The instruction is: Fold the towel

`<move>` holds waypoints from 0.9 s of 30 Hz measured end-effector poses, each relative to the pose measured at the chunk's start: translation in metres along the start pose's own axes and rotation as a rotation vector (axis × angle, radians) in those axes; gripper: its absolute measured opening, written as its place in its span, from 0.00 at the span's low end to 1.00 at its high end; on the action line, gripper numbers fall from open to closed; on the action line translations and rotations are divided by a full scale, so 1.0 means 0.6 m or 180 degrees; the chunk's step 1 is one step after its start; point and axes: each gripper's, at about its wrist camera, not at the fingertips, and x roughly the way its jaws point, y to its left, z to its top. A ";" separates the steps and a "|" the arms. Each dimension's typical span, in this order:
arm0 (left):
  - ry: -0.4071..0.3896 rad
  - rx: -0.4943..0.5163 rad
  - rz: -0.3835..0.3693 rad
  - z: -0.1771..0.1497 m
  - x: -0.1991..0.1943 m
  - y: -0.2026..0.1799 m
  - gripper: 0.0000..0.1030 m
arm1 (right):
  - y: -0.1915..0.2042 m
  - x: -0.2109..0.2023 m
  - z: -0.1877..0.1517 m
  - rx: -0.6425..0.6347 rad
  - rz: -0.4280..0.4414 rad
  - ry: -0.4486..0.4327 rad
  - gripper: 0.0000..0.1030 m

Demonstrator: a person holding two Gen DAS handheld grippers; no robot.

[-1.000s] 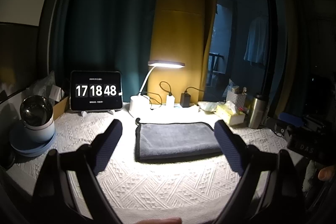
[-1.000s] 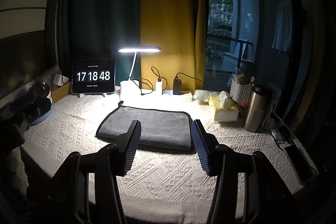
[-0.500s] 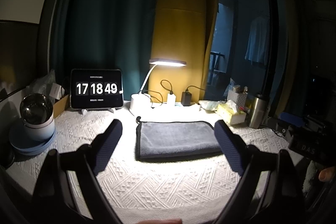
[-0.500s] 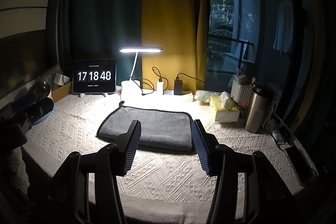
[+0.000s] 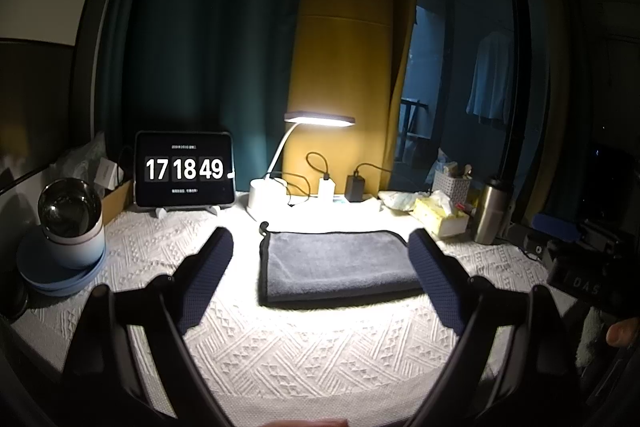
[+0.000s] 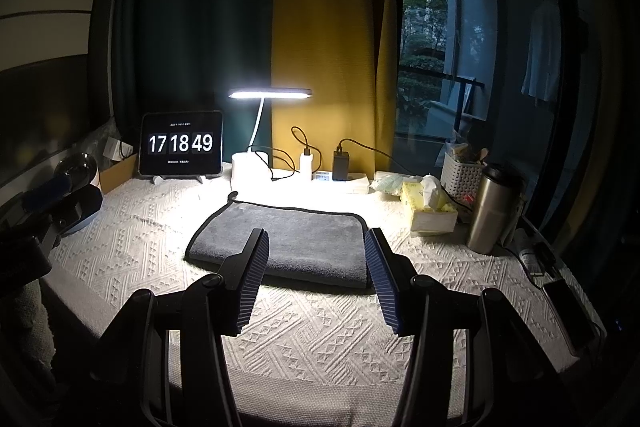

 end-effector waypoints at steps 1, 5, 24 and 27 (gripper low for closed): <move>0.0005 -0.0002 -0.0001 0.000 0.001 0.000 0.87 | 0.000 0.000 0.000 0.0001 0.0002 0.0001 0.51; 0.0006 -0.0001 -0.0002 0.000 0.001 0.000 0.87 | 0.002 0.000 0.000 -0.0006 0.0003 0.0000 0.51; 0.0008 0.0004 -0.0008 0.000 0.000 0.000 0.87 | 0.002 0.000 -0.001 -0.0006 0.0000 0.0006 0.51; -0.0006 -0.0004 -0.0028 0.000 -0.002 0.000 0.87 | 0.004 0.000 0.000 -0.0005 -0.0001 0.0008 0.51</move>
